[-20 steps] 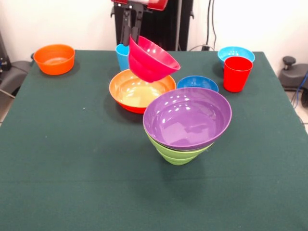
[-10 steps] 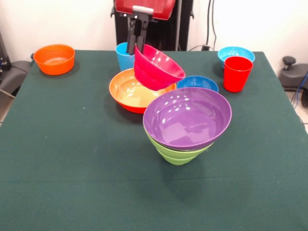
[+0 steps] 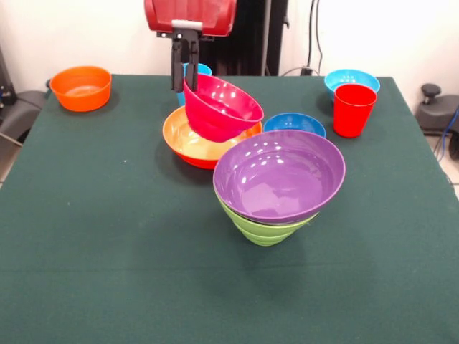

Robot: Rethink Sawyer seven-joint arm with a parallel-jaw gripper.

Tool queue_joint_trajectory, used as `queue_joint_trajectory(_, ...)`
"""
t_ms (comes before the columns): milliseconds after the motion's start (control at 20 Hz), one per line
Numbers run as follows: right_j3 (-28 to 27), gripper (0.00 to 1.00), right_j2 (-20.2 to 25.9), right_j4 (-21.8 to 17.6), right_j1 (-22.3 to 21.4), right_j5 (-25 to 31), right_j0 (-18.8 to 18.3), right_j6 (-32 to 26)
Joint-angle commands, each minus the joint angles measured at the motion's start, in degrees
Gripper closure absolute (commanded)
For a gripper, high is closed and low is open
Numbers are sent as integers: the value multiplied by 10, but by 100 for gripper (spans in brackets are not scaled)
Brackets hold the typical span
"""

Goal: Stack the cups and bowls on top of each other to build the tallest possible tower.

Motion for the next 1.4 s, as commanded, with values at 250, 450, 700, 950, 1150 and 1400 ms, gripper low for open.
queue_joint_trajectory(250, 81, 100, 223, 31, -25, 55, -88, 52)
queue_joint_trajectory(450, 108, 100, 287, 38, -32, 69, -140, 43)
queue_joint_trajectory(700, 118, 100, 383, 62, -25, 134, -225, 9)
queue_joint_trajectory(950, 128, 100, 441, 61, -10, 166, -288, -12)
queue_joint_trajectory(1150, 128, 100, 435, 34, 5, 161, -299, -13)
queue_joint_trajectory(1400, 115, 100, 405, 3, 24, 142, -281, -2)
